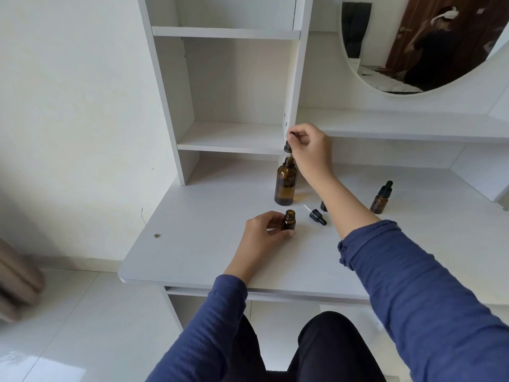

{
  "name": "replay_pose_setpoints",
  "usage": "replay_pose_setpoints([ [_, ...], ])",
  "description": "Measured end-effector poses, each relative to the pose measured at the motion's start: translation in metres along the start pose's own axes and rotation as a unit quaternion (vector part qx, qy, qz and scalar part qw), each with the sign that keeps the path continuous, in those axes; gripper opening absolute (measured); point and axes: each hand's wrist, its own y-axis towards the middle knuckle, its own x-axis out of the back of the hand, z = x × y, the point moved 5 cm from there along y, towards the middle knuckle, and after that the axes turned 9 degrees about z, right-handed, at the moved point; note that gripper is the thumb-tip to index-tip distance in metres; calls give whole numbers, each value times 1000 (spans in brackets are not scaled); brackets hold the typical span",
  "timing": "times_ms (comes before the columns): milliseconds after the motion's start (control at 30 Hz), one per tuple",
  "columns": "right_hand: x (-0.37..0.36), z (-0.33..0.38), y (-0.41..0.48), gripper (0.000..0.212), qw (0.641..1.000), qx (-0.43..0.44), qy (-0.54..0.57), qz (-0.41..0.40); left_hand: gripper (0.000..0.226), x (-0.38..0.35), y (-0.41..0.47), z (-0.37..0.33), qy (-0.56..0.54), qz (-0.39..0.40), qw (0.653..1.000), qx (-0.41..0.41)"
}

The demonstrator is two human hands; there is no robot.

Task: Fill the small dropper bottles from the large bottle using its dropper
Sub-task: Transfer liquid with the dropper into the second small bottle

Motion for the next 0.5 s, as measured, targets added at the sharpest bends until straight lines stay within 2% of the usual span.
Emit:
replay_pose_setpoints([
  [200, -6, -17, -10, 9, 999, -31, -12, 40, 27, 0, 0, -1, 0, 1, 1000, -2],
  [500, -5, -19, -12, 6, 999, -40, -3, 36, 26, 0, 0, -2, 1, 4, 1000, -6],
])
